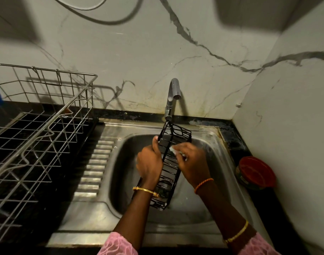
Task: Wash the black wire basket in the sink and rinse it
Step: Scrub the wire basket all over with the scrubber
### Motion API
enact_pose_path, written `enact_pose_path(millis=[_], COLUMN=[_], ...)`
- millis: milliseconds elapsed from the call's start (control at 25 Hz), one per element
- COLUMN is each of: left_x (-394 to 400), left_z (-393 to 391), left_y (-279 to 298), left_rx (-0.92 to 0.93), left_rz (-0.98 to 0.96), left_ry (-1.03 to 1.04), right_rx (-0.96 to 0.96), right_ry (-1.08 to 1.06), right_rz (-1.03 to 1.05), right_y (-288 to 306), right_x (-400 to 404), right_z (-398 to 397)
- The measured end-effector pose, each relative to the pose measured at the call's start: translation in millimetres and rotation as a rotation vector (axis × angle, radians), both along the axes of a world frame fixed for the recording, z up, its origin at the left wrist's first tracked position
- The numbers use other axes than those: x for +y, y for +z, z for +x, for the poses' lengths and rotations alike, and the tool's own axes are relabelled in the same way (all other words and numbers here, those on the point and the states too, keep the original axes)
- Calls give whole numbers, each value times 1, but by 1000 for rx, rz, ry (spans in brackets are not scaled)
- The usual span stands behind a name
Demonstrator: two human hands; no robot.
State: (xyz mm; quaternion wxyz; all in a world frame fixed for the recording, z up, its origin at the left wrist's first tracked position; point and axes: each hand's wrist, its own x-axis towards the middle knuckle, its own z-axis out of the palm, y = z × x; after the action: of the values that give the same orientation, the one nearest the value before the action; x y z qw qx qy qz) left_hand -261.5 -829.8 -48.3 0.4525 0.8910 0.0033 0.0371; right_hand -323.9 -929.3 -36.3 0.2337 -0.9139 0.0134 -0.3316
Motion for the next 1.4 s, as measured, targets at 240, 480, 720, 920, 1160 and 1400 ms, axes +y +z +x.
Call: enact_pose_path(millis=[240,480,720,920,1160,1400], left_x=[-4,6,9,7,10,15], left_z=[-6,-2,0,-7,-8,-5], left_y=[-6,1,1,-2,0,-3], left_rx=[28,-9,-28,-65,-62,-85], left_rz=[-90,-133,-126,-81,-131,-126], left_ry=[1,35,38,-30,-1,-71], right_rx=[15,-70,-128,-198,-135,-62], right_ry=[-97,-258,-351,-186,-28,-28], right_rz=[28,55,137,199,77,121], right_y=[25,3,6,36,27,32], right_x=[2,-12,-19,-6,-4,-14], right_z=[38,10,4,24,19,6])
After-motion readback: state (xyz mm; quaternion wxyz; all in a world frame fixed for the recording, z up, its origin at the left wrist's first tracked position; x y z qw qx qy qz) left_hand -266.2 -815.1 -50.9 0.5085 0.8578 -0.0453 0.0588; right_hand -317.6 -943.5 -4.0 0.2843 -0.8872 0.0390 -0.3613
